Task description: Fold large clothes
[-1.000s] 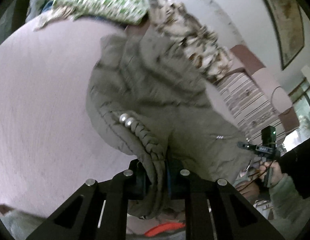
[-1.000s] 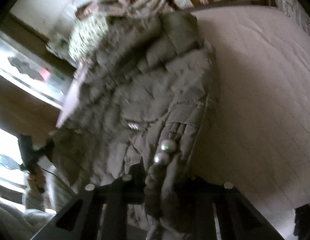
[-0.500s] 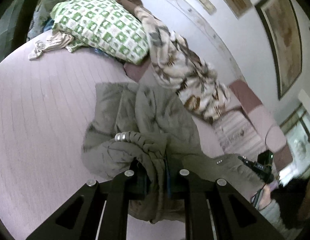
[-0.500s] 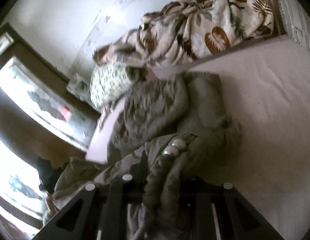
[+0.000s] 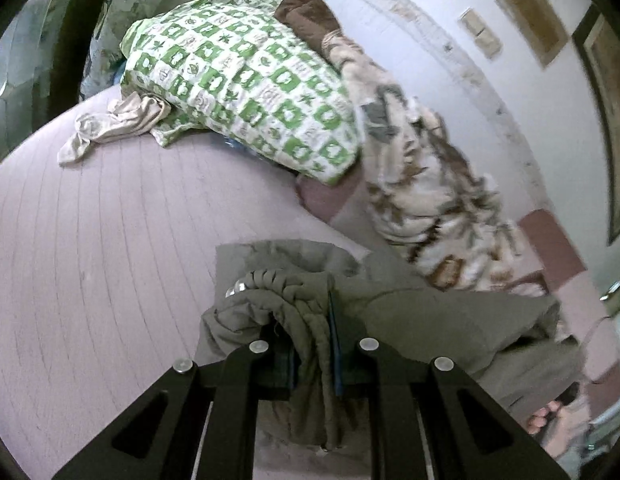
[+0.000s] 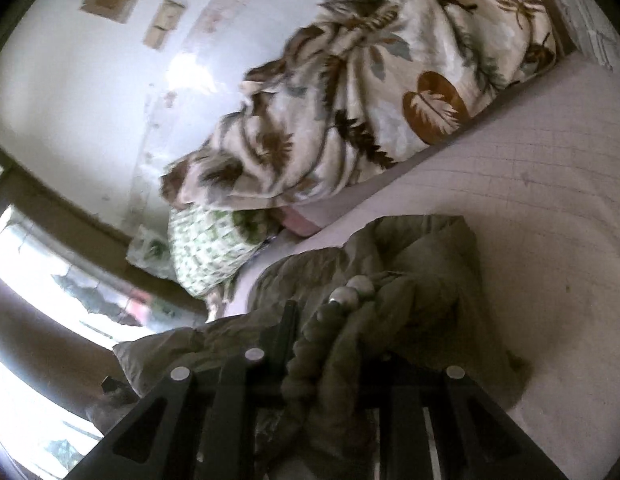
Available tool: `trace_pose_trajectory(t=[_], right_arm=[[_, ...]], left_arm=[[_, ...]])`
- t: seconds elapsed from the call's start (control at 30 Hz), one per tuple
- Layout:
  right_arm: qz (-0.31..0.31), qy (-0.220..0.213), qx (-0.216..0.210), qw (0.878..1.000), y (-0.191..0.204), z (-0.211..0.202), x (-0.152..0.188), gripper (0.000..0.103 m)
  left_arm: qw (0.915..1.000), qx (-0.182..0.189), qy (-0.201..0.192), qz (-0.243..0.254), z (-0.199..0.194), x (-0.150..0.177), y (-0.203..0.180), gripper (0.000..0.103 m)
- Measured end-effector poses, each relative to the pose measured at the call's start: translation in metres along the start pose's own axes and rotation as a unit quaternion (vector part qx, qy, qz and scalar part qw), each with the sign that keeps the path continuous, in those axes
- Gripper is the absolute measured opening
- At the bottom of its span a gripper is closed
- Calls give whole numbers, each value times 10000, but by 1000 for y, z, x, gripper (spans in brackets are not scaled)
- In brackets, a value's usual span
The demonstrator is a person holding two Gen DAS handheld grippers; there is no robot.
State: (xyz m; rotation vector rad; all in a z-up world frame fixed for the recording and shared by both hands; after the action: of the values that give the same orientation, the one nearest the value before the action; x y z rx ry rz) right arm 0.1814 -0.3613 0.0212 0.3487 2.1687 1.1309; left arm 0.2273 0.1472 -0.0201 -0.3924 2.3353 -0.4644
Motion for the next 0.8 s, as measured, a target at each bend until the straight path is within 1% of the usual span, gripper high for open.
trace_pose_trajectory(t=[0.07,0.13,0.23,0.3,0.37,0.43,0.5,0.57,0.7,0.8], right_arm=[[153,0,64,9999,-12,17,-11,20],[281,6,165,9995,-25,36,-19,20],[584,63,339,9977,-46,62,-28,20],[930,58,382,9949,-64,79,-34,22],[1131,86,436,9926,-79,92,-38,23],[1239,180,581,9904,-93,105,-38,23],[1154,249,672,9907,-101,117,-39,24],[997,313,744,9917,-106,124,-40,24],[954,368,741,9920,-117,138,-39,23],[936,350,669,9927,-119,140,-38,24]], left_arm=[[9996,-273,43,111,20,-5,1,14],[9987,-461,110,171,40,-8,4,14],[9974,-665,227,155,71,-14,11,14],[9956,-849,298,256,93,-15,14,15],[9937,-988,380,368,109,-15,15,15],[9915,-1103,535,445,125,-11,17,15],[9894,-1189,726,406,142,-7,24,16],[9882,-1260,750,433,150,-6,25,16],[9801,-1612,729,899,164,-2,18,16],[9784,-1693,733,936,167,-2,18,16]])
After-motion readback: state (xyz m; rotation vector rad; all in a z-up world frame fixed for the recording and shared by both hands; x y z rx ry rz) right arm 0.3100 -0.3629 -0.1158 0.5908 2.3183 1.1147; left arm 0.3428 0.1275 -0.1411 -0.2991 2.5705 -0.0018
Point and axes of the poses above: each gripper's, at about its wrist camera, not at the fingertips, and z roughly the way its jaws point, y to its left, x to its underside, the point moved 9 cm from there along z, roughly the way its jaws point, and after that the axes turned 8 degrees about -x, right-handed, at the moved point
